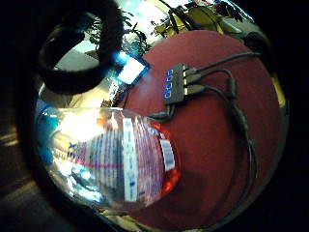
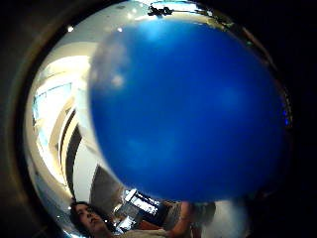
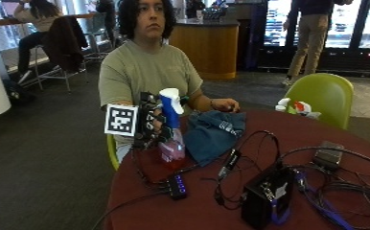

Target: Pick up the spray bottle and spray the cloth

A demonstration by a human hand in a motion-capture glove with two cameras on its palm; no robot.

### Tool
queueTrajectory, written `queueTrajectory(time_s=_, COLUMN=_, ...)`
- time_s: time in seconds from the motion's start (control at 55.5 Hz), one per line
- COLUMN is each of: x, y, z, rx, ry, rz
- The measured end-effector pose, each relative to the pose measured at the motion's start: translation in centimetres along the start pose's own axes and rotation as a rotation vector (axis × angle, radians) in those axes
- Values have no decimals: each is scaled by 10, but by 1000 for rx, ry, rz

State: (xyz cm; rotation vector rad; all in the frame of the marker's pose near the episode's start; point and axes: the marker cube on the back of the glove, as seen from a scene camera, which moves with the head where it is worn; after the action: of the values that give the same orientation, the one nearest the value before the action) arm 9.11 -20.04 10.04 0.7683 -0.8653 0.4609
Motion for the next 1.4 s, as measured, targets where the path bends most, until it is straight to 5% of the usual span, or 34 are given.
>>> queueTrajectory(time_s=0.216, x=11, y=-17, z=21, rx=-86, ry=36, rz=-129)
queueTrajectory(time_s=0.54, x=15, y=-48, z=49, rx=-77, ry=163, rz=131)
queueTrajectory(time_s=0.918, x=-68, y=-38, z=-16, rx=75, ry=-186, rz=50)
queueTrajectory(time_s=1.188, x=-173, y=-7, z=-42, rx=-594, ry=76, rz=-174)
queueTrajectory(time_s=1.404, x=-203, y=12, z=1, rx=-1141, ry=459, rz=-141)
